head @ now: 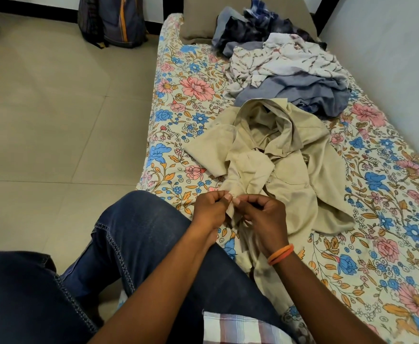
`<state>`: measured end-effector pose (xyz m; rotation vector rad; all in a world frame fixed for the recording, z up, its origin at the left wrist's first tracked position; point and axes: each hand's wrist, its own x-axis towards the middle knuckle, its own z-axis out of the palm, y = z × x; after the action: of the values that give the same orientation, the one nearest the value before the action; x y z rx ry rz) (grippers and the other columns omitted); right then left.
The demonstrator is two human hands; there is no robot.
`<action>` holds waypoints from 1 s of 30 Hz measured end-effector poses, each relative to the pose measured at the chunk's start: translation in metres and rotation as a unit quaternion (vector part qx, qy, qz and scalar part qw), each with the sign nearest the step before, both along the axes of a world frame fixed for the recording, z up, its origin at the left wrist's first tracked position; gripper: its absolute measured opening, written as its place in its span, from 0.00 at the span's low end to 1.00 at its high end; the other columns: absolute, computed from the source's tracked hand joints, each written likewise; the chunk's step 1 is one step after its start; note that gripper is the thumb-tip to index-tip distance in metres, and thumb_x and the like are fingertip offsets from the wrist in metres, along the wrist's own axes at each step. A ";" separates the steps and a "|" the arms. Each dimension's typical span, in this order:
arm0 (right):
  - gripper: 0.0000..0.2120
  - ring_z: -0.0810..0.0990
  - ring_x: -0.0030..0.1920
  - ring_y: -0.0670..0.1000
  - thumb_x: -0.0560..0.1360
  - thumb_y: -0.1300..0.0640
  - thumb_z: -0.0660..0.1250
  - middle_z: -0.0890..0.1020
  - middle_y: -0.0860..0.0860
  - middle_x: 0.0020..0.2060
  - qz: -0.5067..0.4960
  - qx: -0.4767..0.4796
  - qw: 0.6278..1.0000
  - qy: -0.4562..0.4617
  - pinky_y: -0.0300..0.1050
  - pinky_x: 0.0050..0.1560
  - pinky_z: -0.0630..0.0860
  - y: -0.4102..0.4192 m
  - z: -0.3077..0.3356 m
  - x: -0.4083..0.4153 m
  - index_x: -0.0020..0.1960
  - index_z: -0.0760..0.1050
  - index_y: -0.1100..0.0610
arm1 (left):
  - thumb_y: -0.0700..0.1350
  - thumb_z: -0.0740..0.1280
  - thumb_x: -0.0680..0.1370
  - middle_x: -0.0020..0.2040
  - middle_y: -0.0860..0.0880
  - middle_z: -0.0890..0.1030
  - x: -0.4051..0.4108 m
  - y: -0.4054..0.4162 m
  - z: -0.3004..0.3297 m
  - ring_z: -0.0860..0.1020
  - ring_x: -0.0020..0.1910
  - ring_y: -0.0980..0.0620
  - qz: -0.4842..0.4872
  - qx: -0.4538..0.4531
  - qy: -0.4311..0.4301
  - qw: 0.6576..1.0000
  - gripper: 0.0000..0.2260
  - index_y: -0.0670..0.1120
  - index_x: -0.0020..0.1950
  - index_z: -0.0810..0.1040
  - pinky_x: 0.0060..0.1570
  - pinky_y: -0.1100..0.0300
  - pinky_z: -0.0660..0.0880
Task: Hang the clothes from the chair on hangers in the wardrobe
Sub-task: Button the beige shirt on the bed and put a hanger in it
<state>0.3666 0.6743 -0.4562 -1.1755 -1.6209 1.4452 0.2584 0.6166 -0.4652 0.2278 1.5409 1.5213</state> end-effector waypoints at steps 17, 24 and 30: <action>0.12 0.84 0.46 0.56 0.70 0.65 0.77 0.85 0.58 0.44 0.010 -0.177 0.983 0.046 0.53 0.47 0.80 0.015 0.003 0.000 0.52 0.79 0.61 | 0.35 0.68 0.77 0.43 0.44 0.84 0.001 0.003 0.001 0.82 0.44 0.46 0.034 0.066 0.100 0.992 0.09 0.49 0.52 0.77 0.46 0.51 0.79; 0.11 0.84 0.43 0.56 0.71 0.56 0.76 0.86 0.60 0.44 0.015 -0.180 0.982 0.049 0.55 0.49 0.80 0.011 0.002 0.001 0.50 0.82 0.61 | 0.33 0.68 0.77 0.43 0.46 0.81 0.002 0.004 0.003 0.81 0.45 0.48 0.038 0.066 0.059 0.995 0.15 0.47 0.58 0.69 0.49 0.49 0.79; 0.10 0.85 0.40 0.54 0.74 0.55 0.74 0.86 0.58 0.41 0.007 -0.135 0.991 0.018 0.48 0.38 0.81 0.008 0.007 -0.004 0.50 0.82 0.61 | 0.34 0.68 0.78 0.46 0.45 0.82 -0.001 0.004 0.005 0.81 0.46 0.47 0.038 0.076 0.011 0.996 0.13 0.45 0.58 0.69 0.48 0.50 0.80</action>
<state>0.3622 0.6825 -0.4497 -1.2789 -1.4443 1.7250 0.2570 0.6207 -0.4601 0.2772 1.4666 1.7040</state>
